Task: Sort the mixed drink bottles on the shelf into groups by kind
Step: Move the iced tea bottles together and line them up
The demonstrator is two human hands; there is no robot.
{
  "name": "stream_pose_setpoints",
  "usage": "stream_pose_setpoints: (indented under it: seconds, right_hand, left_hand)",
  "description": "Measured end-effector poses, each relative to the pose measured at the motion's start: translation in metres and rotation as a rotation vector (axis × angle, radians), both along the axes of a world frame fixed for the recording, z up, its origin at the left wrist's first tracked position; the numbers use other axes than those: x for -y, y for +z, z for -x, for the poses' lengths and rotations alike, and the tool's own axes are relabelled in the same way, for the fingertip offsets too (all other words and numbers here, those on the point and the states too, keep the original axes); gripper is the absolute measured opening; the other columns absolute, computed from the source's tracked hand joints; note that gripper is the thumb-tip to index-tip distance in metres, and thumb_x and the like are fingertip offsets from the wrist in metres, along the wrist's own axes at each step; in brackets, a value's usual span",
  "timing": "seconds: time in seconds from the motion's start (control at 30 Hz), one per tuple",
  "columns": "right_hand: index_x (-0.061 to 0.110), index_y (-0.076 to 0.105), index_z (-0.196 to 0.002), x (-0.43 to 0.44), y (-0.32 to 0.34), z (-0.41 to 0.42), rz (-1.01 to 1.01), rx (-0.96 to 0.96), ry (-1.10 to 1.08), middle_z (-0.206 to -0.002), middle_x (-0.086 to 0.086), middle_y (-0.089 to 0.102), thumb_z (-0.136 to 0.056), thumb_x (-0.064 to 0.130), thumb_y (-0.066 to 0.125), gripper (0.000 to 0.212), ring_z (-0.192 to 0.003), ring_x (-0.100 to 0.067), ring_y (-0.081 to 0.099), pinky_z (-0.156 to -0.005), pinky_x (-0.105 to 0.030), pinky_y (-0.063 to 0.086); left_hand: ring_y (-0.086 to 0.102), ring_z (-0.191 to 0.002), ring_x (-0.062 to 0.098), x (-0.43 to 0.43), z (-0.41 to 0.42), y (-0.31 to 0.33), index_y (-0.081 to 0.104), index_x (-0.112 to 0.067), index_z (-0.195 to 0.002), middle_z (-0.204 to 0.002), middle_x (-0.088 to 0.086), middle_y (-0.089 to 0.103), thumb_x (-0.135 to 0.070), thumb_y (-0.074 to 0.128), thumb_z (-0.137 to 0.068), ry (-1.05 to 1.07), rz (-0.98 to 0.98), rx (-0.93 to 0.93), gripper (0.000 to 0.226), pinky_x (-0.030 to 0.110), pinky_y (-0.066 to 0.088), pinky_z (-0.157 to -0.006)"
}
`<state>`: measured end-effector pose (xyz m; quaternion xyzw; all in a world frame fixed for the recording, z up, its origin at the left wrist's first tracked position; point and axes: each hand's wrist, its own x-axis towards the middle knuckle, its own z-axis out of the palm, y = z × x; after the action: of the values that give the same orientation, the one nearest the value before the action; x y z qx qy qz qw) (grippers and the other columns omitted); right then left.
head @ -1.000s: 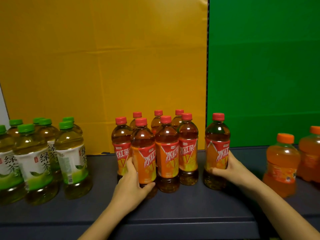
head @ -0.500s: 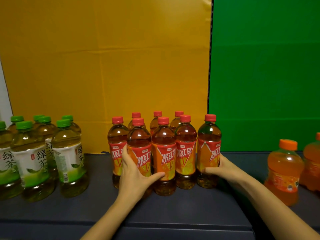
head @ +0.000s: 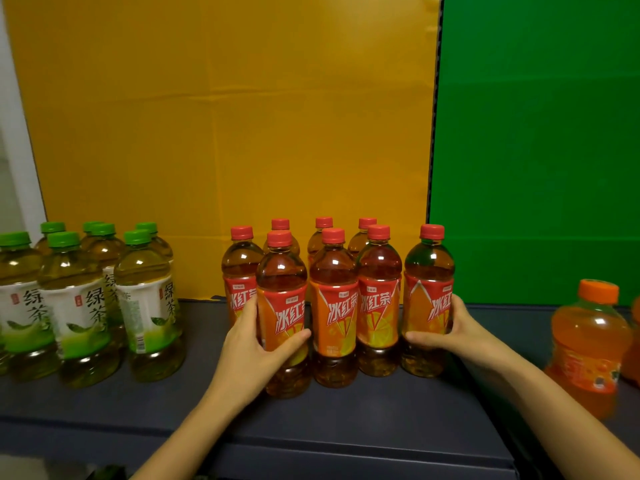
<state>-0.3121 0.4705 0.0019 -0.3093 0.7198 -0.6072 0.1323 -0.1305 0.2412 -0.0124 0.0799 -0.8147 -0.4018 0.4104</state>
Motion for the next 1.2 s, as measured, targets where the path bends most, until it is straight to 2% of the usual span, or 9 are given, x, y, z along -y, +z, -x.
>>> stream_pose_setpoints:
  seconds: [0.1, 0.23, 0.37, 0.47, 0.57, 1.0, 1.07, 1.13, 1.2]
  right_hand:
    - [0.027, 0.012, -0.143, -0.003, 0.008, -0.009, 0.078, -0.18, -0.152, -0.145, -0.003, 0.031, -0.051, 0.029, 0.08, 0.115, -0.129, -0.018, 0.036, -0.105, -0.039, 0.036]
    - [0.027, 0.017, -0.141, -0.005, 0.016, -0.021, 0.135, -0.36, -0.27, -0.146, 0.002, 0.03, -0.047, 0.043, 0.075, 0.111, -0.134, -0.016, 0.031, -0.109, -0.04, 0.032]
    - [0.024, 0.018, -0.141, -0.003, 0.016, -0.011, -0.008, -0.299, -0.174, -0.129, 0.001, 0.044, -0.067, 0.02, 0.077, 0.094, -0.12, -0.017, 0.044, -0.101, -0.038, 0.04]
    - [0.022, 0.031, -0.134, -0.003, 0.015, 0.002, -0.058, -0.194, -0.115, -0.118, 0.002, 0.052, -0.071, 0.012, 0.074, 0.077, -0.106, -0.014, 0.051, -0.087, -0.03, 0.043]
    - [0.021, 0.036, -0.133, 0.001, 0.016, 0.023, -0.063, -0.173, -0.133, -0.122, 0.0, 0.054, -0.071, 0.011, 0.073, 0.073, -0.108, -0.015, 0.052, -0.089, -0.03, 0.042]
    - [0.02, 0.021, -0.143, 0.036, 0.023, 0.059, -0.232, -0.107, -0.011, -0.14, -0.004, 0.041, -0.076, 0.008, 0.07, 0.084, -0.121, -0.016, 0.043, -0.101, -0.032, 0.037]
    - [0.017, 0.019, -0.143, 0.031, 0.021, 0.055, -0.226, -0.181, -0.136, -0.144, -0.006, 0.034, -0.072, 0.006, 0.074, 0.09, -0.128, -0.02, 0.038, -0.106, -0.038, 0.035]
    - [0.013, 0.034, -0.135, 0.024, 0.023, 0.042, -0.087, -0.352, -0.366, -0.14, -0.01, 0.039, -0.073, 0.0, 0.07, 0.073, -0.123, -0.022, 0.043, -0.102, -0.037, 0.039]
    - [0.02, 0.048, -0.114, 0.017, 0.027, 0.022, 0.081, -0.405, -0.383, -0.124, -0.007, 0.053, -0.075, -0.006, 0.064, 0.049, -0.107, -0.02, 0.051, -0.088, -0.027, 0.046]
  left_hand:
    - [0.057, -0.095, -0.004, 0.005, -0.013, 0.0, 0.051, -0.04, -0.112, -0.105, -0.021, 0.058, -0.065, 0.061, -0.064, 0.069, 0.02, -0.082, 0.055, 0.013, 0.047, -0.075]
    - [0.053, -0.092, -0.002, 0.02, -0.022, 0.001, 0.048, -0.026, -0.115, -0.107, -0.008, 0.053, -0.062, 0.058, -0.064, 0.195, -0.011, -0.175, 0.064, 0.009, 0.044, -0.07]
    - [0.049, -0.105, 0.008, 0.044, -0.014, 0.008, 0.029, -0.021, -0.14, -0.128, 0.002, 0.049, -0.048, 0.064, -0.075, 0.096, -0.192, 0.004, 0.079, 0.012, 0.037, -0.071]
    - [0.052, -0.103, 0.002, 0.062, -0.007, 0.014, 0.032, -0.032, -0.13, -0.119, -0.012, 0.052, -0.066, 0.08, -0.034, -0.114, -0.324, 0.154, 0.112, 0.015, 0.04, -0.073]
    - [0.058, -0.097, 0.001, 0.08, 0.001, 0.014, 0.052, -0.034, -0.106, -0.108, -0.012, 0.062, -0.066, 0.081, -0.009, -0.208, -0.362, 0.269, 0.107, 0.017, 0.045, -0.071]
    - [0.064, -0.103, 0.015, 0.103, 0.019, 0.009, 0.057, -0.025, -0.109, -0.107, -0.001, 0.07, -0.06, 0.086, -0.017, -0.317, -0.345, 0.382, 0.103, 0.026, 0.05, -0.082]
    - [0.063, -0.104, 0.014, 0.101, 0.019, 0.009, 0.055, -0.028, -0.109, -0.107, -0.002, 0.069, -0.062, 0.085, -0.016, -0.334, -0.347, 0.38, 0.103, 0.026, 0.049, -0.082]
    - [0.062, -0.103, 0.011, 0.099, 0.017, 0.01, 0.053, -0.031, -0.108, -0.108, -0.005, 0.067, -0.064, 0.083, -0.014, -0.344, -0.347, 0.372, 0.104, 0.024, 0.048, -0.08]
    - [0.065, -0.097, 0.009, 0.099, 0.015, 0.011, 0.054, -0.03, -0.108, -0.105, -0.006, 0.068, -0.063, 0.084, -0.013, -0.353, -0.342, 0.366, 0.105, 0.022, 0.049, -0.075]
